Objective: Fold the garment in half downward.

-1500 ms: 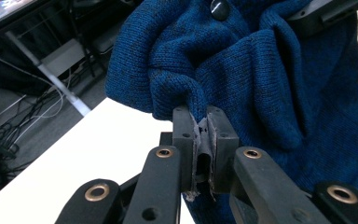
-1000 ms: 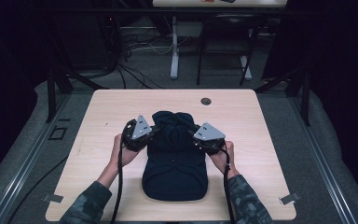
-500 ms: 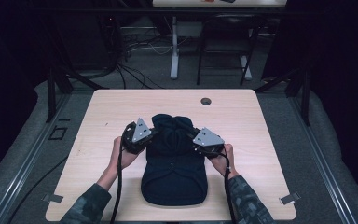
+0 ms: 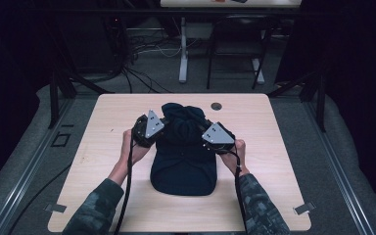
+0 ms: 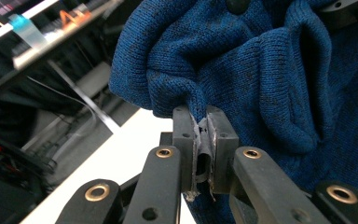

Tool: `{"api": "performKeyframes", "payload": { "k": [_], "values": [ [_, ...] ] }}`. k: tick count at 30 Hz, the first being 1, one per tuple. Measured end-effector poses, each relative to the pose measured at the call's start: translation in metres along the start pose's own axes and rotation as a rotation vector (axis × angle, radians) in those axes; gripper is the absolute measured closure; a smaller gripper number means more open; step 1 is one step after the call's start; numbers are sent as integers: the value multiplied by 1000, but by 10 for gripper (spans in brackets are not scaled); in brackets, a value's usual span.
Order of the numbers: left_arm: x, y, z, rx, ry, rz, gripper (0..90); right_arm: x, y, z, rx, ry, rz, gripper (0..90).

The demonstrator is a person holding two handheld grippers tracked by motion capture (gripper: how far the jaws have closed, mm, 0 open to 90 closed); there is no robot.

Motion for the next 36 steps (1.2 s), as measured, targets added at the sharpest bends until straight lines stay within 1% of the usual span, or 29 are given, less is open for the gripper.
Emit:
{"api": "performKeyframes", "payload": {
  "k": [1, 2, 3, 4, 5, 6, 7, 8, 9, 10, 14, 17, 18, 20, 21, 22, 23, 24, 25, 26, 27, 28, 29, 30, 31, 33, 34, 35, 36],
  "values": [
    [0, 0, 0, 0, 0, 0, 848, 0, 0, 0, 0, 0, 0, 742],
    [0, -3, 6, -18, -7, 5, 848, 0, -7, 4, -24, 12, 3, 742],
    [0, -3, 6, -18, -7, 5, 848, 1, -8, 6, -32, 14, 6, 742],
    [-3, -1, 9, -16, -4, 6, 848, 4, -7, 8, -34, 7, 5, 742],
    [-6, 1, 11, -15, -1, 3, 848, 6, -4, 10, -28, 2, 8, 742],
    [-14, 10, 13, -2, 10, 3, 848, 10, 0, 11, -25, -7, 7, 742],
    [-18, 15, 13, 5, 12, 3, 848, 14, 5, 12, -17, -18, 2, 742],
    [-21, 19, 13, 9, 19, 15, 848, 18, 10, 12, -8, -25, 6, 742],
    [-21, 19, 13, 9, 19, 15, 847, 21, 14, 12, 1, -26, 12, 742],
    [-26, 27, 11, 22, 23, 22, 848, 25, 17, 11, 8, -37, 9, 742],
    [-26, 31, 9, 34, 29, 38, 846, 28, 20, 8, 17, -49, -8, 743],
    [-23, 32, 8, 43, 45, 43, 836, 25, 19, 4, 7, -62, -44, 747],
    [-22, 33, 7, 44, 63, 77, 826, 24, 20, 3, 10, -67, -53, 748],
    [-21, 35, 7, 55, 81, 108, 785, 23, 22, 2, 4, -77, -66, 751],
    [-22, 37, 7, 62, 93, 127, 739, 23, 23, 1, 4, -81, -74, 752],
    [-22, 37, 7, 62, 93, 127, 698, 23, 23, 1, 4, -81, -74, 752],
    [-23, 41, 7, 82, 116, 163, 654, 24, 25, 1, -3, -96, -95, 753],
    [-23, 41, 7, 82, 116, 163, 608, 24, 25, 1, -3, -96, -95, 753],
    [-23, 45, 11, 92, 124, 190, 585, 25, 27, 0, -3, -95, -95, 754],
    [-25, 45, 14, 89, 130, 215, 554, 25, 27, -1, -2, -102, -104, 754],
    [-25, 45, 14, 89, 130, 215, 542, 25, 27, -1, 0, -96, -98, 755],
    [-29, 45, 21, 82, 136, 244, 540, 26, 27, -1, -1, -101, -104, 754],
    [-32, 45, 25, 76, 146, 256, 542, 26, 27, -2, -1, -100, -105, 754],
    [-37, 44, 29, 69, 154, 264, 575, 26, 27, -2, -3, -97, -104, 754],
    [-43, 44, 31, 65, 174, 274, 610, 26, 28, -2, -3, -102, -110, 754],
    [-59, 44, 33, 68, 220, 292, 737, 26, 29, -3, -1, -101, -112, 754],
    [-70, 46, 31, 81, 246, 295, 783, 26, 29, -4, 1, -104, -116, 754],
    [-70, 46, 31, 81, 246, 295, 824, 26, 30, -4, 3, -101, -112, 754],
    [-91, 53, 25, 127, 271, 282, 862, 26, 30, -4, 3, -106, -115, 754]
  ]
}}
Point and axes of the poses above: each handheld gripper's, and its own axes: z roughly backward along the jaws, y roughly out of its underside, x roughly to its left, the point moved 8 cm from there along -z, roughly forward along the jaws, and after that the axes turned 9 degrees about -z, right-handed, at the moved point
